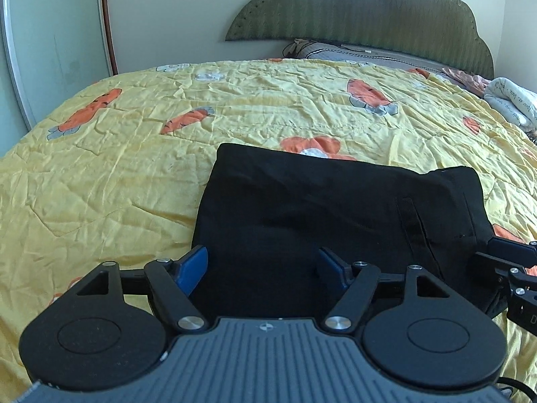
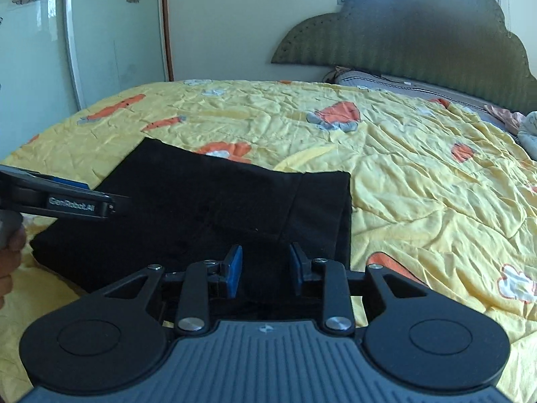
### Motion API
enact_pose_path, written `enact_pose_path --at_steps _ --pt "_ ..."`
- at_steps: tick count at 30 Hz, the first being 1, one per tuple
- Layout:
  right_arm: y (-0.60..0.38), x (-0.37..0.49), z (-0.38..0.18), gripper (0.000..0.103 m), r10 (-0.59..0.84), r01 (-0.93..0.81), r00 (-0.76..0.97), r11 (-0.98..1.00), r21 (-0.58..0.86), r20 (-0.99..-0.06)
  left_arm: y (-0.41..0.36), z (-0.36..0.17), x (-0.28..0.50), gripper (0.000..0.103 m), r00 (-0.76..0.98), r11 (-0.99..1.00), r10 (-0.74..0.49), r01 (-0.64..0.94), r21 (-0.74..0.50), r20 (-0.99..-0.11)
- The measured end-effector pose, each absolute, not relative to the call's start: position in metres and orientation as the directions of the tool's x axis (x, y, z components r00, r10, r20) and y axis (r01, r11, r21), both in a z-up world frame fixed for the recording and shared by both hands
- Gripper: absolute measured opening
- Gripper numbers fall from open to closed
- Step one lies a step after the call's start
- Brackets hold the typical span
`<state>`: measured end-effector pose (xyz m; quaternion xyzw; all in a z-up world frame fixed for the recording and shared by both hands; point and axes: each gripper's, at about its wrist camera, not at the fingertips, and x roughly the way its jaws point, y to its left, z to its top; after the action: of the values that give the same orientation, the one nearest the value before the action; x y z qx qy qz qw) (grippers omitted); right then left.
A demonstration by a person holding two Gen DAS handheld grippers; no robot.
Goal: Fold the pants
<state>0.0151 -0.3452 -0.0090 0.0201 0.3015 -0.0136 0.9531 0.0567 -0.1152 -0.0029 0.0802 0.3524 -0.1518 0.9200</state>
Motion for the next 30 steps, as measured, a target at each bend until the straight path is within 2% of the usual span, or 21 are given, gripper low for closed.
enact_pose_path --at_steps 6,9,14,20,23,26,30 --pt "-0.352 0.006 -0.005 0.029 -0.027 0.068 0.832 0.996 0.053 -0.554 -0.118 -0.002 0.053 0.076 0.703 0.941 -0.216 0.335 0.048 -0.677" --pt "-0.348 0.002 -0.002 0.030 0.009 0.038 0.841 0.996 0.076 -0.541 -0.118 -0.002 0.052 0.076 0.702 0.941 -0.211 0.335 0.054 -0.680" --pt "-0.346 0.005 -0.010 0.029 -0.019 0.041 0.825 0.999 0.028 -0.564 -0.120 -0.002 0.046 0.077 0.705 0.939 -0.207 0.338 0.065 -0.679" --pt "-0.350 0.002 -0.010 0.030 -0.013 0.047 0.827 0.998 0.045 -0.562 -0.121 -0.002 0.040 0.078 0.705 0.933 -0.212 0.352 0.074 -0.677" --pt "-0.357 -0.002 -0.005 0.031 0.019 0.040 0.840 0.995 0.097 -0.543 -0.114 0.003 0.042 0.079 0.689 0.919 -0.265 0.393 0.040 -0.675" --pt "-0.377 -0.004 -0.002 0.041 0.050 0.058 0.850 0.980 0.188 -0.524 -0.101 0.010 0.050 0.081 0.675 0.901 -0.323 0.434 0.003 -0.664" --pt "-0.409 0.002 -0.006 0.043 0.095 0.084 0.839 0.950 0.299 -0.536 -0.077 0.017 0.066 0.087 0.680 0.893 -0.364 0.450 -0.030 -0.636"
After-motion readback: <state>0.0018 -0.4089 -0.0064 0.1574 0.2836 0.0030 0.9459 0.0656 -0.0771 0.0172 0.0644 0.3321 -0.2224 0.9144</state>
